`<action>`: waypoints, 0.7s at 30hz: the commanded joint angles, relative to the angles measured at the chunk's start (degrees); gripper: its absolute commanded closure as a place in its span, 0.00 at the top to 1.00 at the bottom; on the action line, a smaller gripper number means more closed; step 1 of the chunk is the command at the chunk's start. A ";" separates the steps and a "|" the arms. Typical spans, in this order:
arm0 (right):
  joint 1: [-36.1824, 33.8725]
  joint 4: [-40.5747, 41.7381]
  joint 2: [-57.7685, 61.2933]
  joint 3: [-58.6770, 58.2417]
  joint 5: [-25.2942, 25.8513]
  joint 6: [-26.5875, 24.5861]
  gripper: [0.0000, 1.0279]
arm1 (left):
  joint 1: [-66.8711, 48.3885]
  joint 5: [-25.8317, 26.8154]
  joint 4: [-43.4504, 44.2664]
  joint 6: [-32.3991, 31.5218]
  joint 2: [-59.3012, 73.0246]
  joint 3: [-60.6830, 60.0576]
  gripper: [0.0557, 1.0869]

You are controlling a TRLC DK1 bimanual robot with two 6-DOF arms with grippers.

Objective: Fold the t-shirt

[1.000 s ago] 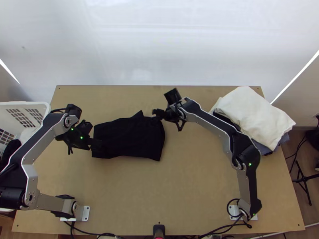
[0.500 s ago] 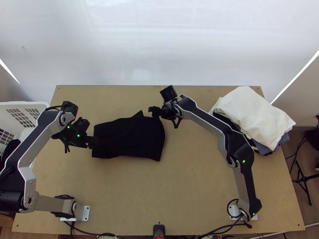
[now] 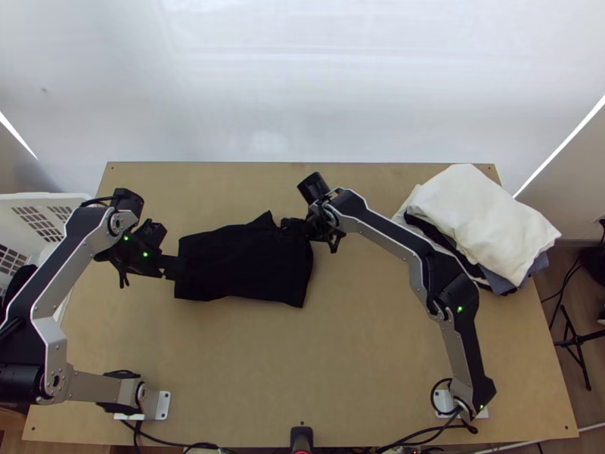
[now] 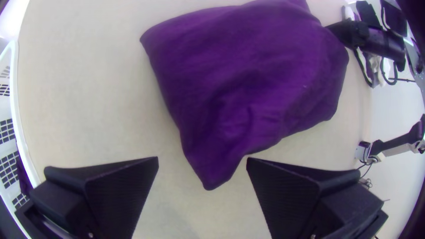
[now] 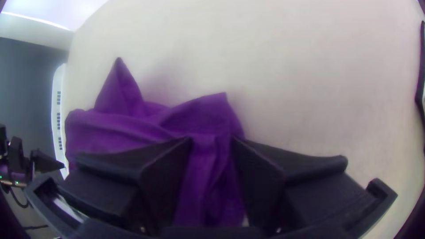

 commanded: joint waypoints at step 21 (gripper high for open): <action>4.33 3.95 0.09 17.09 4.71 -0.33 0.03 | 5.91 -0.45 -1.58 3.04 -1.33 0.93 0.94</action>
